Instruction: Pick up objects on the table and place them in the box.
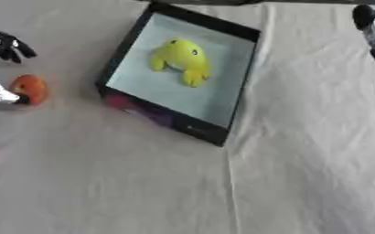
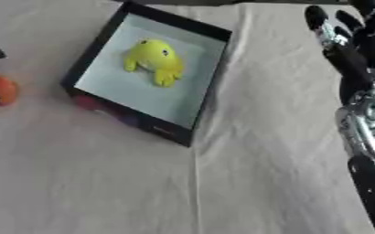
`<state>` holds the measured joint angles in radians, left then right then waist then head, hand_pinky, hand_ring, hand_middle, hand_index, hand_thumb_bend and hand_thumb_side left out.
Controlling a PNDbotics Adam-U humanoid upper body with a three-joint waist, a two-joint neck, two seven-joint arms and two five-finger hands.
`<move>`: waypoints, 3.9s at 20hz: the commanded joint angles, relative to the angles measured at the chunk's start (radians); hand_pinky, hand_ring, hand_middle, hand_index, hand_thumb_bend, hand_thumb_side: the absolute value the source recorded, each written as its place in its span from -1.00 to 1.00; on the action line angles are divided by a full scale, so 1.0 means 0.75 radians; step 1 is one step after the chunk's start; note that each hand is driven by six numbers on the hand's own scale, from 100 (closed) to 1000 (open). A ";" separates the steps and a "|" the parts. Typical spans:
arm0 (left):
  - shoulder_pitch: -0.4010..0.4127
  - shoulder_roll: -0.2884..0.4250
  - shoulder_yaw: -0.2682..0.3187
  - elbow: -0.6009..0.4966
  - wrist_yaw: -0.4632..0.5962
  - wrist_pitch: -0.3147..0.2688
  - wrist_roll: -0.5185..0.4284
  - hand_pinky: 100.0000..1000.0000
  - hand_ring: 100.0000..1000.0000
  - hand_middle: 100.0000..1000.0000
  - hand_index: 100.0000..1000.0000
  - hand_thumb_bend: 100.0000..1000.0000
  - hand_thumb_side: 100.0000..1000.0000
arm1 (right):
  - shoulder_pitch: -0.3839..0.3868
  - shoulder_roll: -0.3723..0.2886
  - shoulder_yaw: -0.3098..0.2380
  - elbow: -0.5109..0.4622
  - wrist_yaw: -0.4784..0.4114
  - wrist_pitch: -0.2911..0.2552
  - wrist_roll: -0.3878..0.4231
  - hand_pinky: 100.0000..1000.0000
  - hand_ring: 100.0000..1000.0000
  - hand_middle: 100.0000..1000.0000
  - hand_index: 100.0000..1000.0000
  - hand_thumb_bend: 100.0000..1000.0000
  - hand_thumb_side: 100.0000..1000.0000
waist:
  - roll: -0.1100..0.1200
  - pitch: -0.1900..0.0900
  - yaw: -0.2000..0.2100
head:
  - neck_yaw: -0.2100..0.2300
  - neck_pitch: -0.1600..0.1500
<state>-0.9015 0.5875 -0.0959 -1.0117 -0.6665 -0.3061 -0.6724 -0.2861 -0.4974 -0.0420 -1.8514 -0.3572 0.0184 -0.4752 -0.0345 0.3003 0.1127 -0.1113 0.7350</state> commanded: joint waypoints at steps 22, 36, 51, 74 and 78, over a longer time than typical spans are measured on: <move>-0.167 0.039 0.012 -0.337 0.035 0.048 0.091 0.48 0.31 0.29 0.06 -0.68 -1.00 | -0.003 -0.043 -0.007 -0.031 -0.004 -0.003 0.001 0.84 0.78 0.84 0.67 0.34 -0.48 | -0.009 -0.041 0.017 | 0.018 0.008; -0.407 -0.237 -0.045 -0.391 -0.166 0.048 0.200 0.45 0.29 0.26 0.00 -0.62 -1.00 | -0.040 -0.038 0.005 -0.018 -0.030 0.001 -0.006 0.84 0.79 0.84 0.67 0.33 -0.45 | -0.004 -0.052 -0.005 | 0.073 -0.002; -0.314 -0.478 -0.082 -0.328 -0.471 0.053 0.298 0.43 0.24 0.21 -0.01 -0.62 -1.00 | -0.089 -0.024 -0.033 -0.015 -0.057 -0.007 -0.058 0.83 0.78 0.84 0.67 0.31 -0.40 | -0.004 -0.035 -0.068 | 0.091 -0.020; -0.212 -0.608 -0.086 -0.158 -0.490 0.040 0.272 0.59 0.41 0.46 0.58 -0.11 -0.46 | -0.107 -0.020 -0.062 -0.024 -0.052 -0.003 -0.063 0.83 0.78 0.84 0.67 0.31 -0.40 | -0.011 -0.020 -0.083 | 0.069 -0.027; -0.209 -0.599 -0.080 -0.177 -0.506 0.034 0.263 0.66 0.47 0.54 0.76 0.33 -0.12 | -0.104 -0.021 -0.061 -0.024 -0.053 -0.002 -0.063 0.83 0.78 0.84 0.67 0.31 -0.40 | -0.011 -0.021 -0.079 | 0.067 -0.023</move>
<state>-1.0424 0.1307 -0.1626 -1.1239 -1.0428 -0.2789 -0.4721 -0.3528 -0.4958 -0.0766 -1.8469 -0.3993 0.0153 -0.5229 -0.0406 0.3011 0.0545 -0.0568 0.7255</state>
